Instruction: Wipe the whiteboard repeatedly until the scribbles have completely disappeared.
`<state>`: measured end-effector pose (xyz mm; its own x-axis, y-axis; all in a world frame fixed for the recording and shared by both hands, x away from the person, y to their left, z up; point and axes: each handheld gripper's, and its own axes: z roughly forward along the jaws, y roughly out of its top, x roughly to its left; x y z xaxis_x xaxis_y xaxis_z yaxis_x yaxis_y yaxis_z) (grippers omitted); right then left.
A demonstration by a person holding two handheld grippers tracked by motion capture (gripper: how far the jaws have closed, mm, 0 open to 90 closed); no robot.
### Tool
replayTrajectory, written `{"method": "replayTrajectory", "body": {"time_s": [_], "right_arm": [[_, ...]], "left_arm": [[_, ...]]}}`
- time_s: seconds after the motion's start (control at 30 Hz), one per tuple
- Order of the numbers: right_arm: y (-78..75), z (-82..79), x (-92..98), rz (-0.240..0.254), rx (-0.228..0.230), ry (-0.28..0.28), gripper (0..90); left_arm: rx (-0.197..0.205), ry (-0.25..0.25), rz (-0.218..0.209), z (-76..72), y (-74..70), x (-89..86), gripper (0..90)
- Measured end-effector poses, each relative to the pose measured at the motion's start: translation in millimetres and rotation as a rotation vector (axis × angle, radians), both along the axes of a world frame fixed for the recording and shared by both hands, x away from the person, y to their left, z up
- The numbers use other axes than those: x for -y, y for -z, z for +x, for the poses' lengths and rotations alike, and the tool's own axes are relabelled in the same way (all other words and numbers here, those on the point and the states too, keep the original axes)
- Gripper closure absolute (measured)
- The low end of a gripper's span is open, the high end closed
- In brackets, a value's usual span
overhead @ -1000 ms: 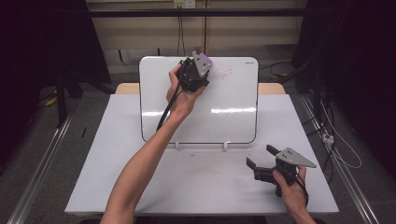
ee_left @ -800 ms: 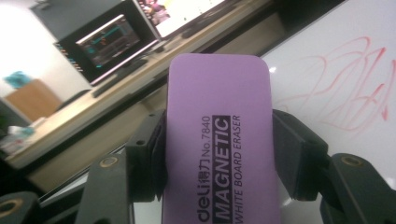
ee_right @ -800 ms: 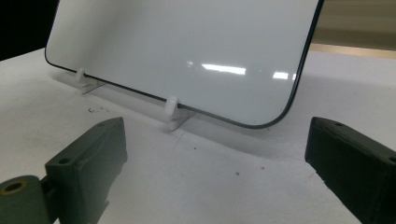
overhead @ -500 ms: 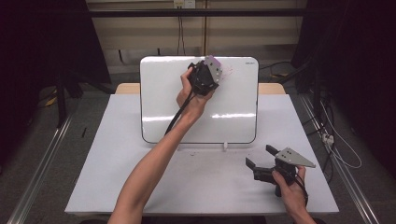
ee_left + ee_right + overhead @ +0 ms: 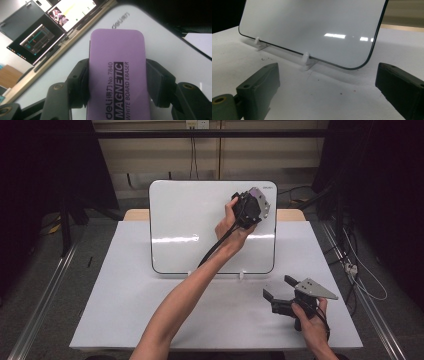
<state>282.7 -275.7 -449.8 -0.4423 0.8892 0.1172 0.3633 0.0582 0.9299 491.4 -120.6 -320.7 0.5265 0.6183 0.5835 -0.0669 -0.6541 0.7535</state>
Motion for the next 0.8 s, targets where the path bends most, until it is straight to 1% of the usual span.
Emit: {"method": "replayTrajectory", "body": {"time_s": [0.03, 0.07, 0.1, 0.13, 0.2, 0.27, 0.3, 0.33, 0.37, 0.4, 0.43, 0.47, 0.5, 0.57, 0.63, 0.67, 0.7, 0.77, 0.8], "right_arm": [[0.0, -0.2, 0.2, -0.001, 0.001, 0.001, 5.7], [0.0, -0.4, 0.7, -0.003, 0.004, -0.002, 5.7], [0.0, -0.5, 1.2, -0.002, 0.005, 0.0, 5.7], [0.2, -0.5, 1.8, -0.001, 0.004, 0.002, 5.7], [0.7, -0.2, 3.4, 0.0, 0.001, 0.005, 5.7], [1.6, 0.7, 4.1, 0.0, -0.002, 0.005, 5.7], [1.8, 1.2, 4.0, 0.002, -0.003, 0.005, 5.7], [2.1, 1.8, 3.7, 0.001, -0.003, 0.004, 5.7], [2.3, 2.2, 3.1, 0.001, -0.005, 0.002, 5.7], [2.4, 2.5, 2.4, -0.002, -0.006, 0.0, 5.7], [2.5, 3.0, 1.9, -0.003, -0.004, -0.004, 5.7], [2.4, 3.3, 1.3, -0.004, -0.004, -0.004, 5.7], [2.5, 3.4, 0.7, -0.005, -0.007, -0.006, 5.7], [2.6, 4.4, 0.0, -0.006, -0.006, -0.007, 5.8], [2.5, 5.1, -1.2, -0.005, -0.008, -0.007, 5.8], [2.3, 5.3, -1.9, -0.006, -0.005, -0.008, 5.9], [1.9, 5.0, -2.8, -0.005, -0.005, -0.009, 5.9], [1.3, 4.5, -3.6, -0.008, -0.002, -0.014, 5.9], [1.2, 4.1, -3.6, -0.011, -0.001, -0.014, 5.9]], "left_arm": [[0.008, -0.007, -0.008, 2.0, -1.4, 0.5, 41.2], [0.007, -0.015, -0.007, 4.8, -4.6, -1.8, 41.2], [0.012, -0.034, -0.016, 7.7, -7.2, -5.2, 41.2], [0.011, -0.049, -0.032, 11.2, -9.9, -10.1, 41.2], [0.006, -0.083, -0.05, 16.8, -15.0, -23.7, 41.2], [0.0, -0.119, -0.073, 20.3, -17.5, -40.6, 41.2], [0.003, -0.14, -0.093, 21.2, -17.7, -50.2, 41.2], [-0.008, -0.152, -0.118, 22.6, -17.7, -60.5, 41.2], [-0.016, -0.175, -0.123, 23.8, -18.0, -71.2, 41.2], [-0.013, -0.198, -0.137, 24.9, -17.8, -82.7, 41.2], [-0.029, -0.208, -0.158, 25.9, -18.0, -94.4, 41.3], [-0.029, -0.23, -0.168, 26.5, -18.1, -105.3, 41.2], [-0.02, -0.247, -0.181, 26.7, -17.7, -115.4, 41.3], [-0.023, -0.277, -0.177, 26.6, -18.0, -133.2, 41.3], [-0.028, -0.311, -0.213, 26.5, -17.6, -146.9, 41.2], [-0.043, -0.309, -0.233, 27.0, -17.5, -151.4, 41.2], [-0.045, -0.305, -0.244, 27.4, -17.3, -152.6, 41.2], [-0.041, -0.312, -0.225, 27.6, -17.2, -147.9, 41.2], [-0.04, -0.3, -0.224, 27.6, -16.8, -143.0, 41.2]]}}
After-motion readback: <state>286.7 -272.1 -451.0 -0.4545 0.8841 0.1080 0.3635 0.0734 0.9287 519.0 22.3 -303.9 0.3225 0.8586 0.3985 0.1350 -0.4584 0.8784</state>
